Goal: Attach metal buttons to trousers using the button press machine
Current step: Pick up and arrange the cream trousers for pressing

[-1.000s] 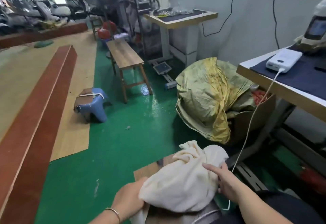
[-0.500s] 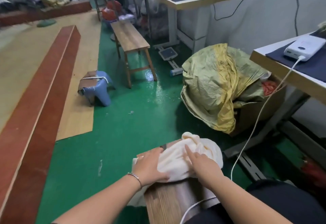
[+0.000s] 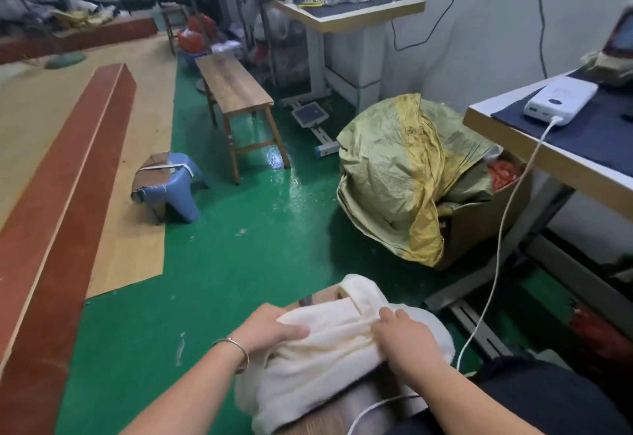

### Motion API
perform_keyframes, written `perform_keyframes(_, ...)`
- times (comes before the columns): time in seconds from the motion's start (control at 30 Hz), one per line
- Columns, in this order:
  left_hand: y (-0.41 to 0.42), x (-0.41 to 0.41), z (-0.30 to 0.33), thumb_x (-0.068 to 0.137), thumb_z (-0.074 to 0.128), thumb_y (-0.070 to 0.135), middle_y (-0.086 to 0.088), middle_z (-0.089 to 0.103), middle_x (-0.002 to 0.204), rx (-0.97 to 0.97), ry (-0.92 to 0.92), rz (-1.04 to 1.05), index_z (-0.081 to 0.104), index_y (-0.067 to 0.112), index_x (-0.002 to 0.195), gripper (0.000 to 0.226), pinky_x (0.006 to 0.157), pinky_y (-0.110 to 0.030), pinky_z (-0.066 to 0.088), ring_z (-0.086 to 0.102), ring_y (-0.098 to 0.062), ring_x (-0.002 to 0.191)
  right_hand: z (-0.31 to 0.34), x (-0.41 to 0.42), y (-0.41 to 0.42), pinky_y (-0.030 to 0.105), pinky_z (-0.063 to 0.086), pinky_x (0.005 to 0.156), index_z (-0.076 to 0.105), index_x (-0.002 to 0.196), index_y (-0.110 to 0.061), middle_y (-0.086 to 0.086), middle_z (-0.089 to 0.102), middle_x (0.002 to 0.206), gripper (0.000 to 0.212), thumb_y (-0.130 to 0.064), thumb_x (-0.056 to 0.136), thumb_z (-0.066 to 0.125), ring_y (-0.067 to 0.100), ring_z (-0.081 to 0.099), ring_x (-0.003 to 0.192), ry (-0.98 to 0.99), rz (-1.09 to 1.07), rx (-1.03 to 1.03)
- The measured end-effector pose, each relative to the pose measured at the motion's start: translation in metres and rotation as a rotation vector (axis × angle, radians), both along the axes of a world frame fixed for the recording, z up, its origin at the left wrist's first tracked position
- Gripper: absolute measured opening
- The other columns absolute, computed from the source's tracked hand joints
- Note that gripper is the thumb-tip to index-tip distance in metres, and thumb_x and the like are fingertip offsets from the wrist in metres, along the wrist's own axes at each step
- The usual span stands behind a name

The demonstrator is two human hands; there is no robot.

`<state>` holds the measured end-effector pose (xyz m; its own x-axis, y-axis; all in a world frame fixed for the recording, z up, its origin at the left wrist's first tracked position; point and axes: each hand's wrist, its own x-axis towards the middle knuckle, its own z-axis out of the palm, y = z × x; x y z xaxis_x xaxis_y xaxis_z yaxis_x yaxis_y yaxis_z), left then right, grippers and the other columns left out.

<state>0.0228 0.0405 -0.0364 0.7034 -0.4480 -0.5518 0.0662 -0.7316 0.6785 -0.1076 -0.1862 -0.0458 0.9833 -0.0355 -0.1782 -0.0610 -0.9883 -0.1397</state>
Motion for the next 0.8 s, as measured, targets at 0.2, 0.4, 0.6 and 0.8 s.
perform_keyframes(0.2,0.030,0.009,0.001,0.088,0.073,0.020,0.005,0.076,0.086,-0.158,-0.023,0.210,0.075,0.015,0.083,0.007,0.065,-0.017,0.050,0.065,-0.010,0.076,-0.003,0.001,-0.005,0.039,0.044,0.081,0.050,0.106,-0.027,-0.004,0.050,0.119,0.018,-0.027,0.089,0.042,0.026,0.049,0.108,-0.155,0.111,0.017)
perform_keyframes(0.4,0.001,-0.011,-0.023,0.078,0.077,0.047,0.025,0.067,0.099,0.032,-0.165,0.006,0.063,0.041,0.103,0.030,0.077,-0.017,0.043,0.061,0.005,0.091,-0.013,-0.002,-0.002,0.037,0.034,0.083,0.065,0.107,-0.012,0.009,0.036,0.135,0.033,-0.017,0.076,0.054,0.030,0.034,0.123,0.151,0.251,-0.085)
perform_keyframes(0.6,-0.055,-0.019,-0.027,0.079,0.061,0.015,0.013,0.044,0.066,0.038,-0.272,-0.192,0.048,0.028,0.060,0.025,0.067,-0.031,0.033,0.047,-0.012,0.069,-0.013,-0.006,-0.008,0.036,0.044,0.082,0.054,0.129,-0.014,-0.001,0.037,0.146,0.050,-0.011,0.080,0.051,0.025,0.044,0.123,0.236,0.136,0.097)
perform_keyframes(0.8,-0.041,-0.046,-0.040,0.081,0.047,0.044,0.003,0.058,0.141,0.350,-0.950,-0.726,0.064,0.034,0.129,0.052,0.090,-0.036,0.056,0.061,-0.020,0.124,-0.003,-0.003,-0.010,0.031,0.033,0.070,0.060,0.107,-0.011,0.003,0.050,0.123,0.027,-0.018,0.082,0.050,0.026,0.044,0.114,0.113,0.132,0.090)
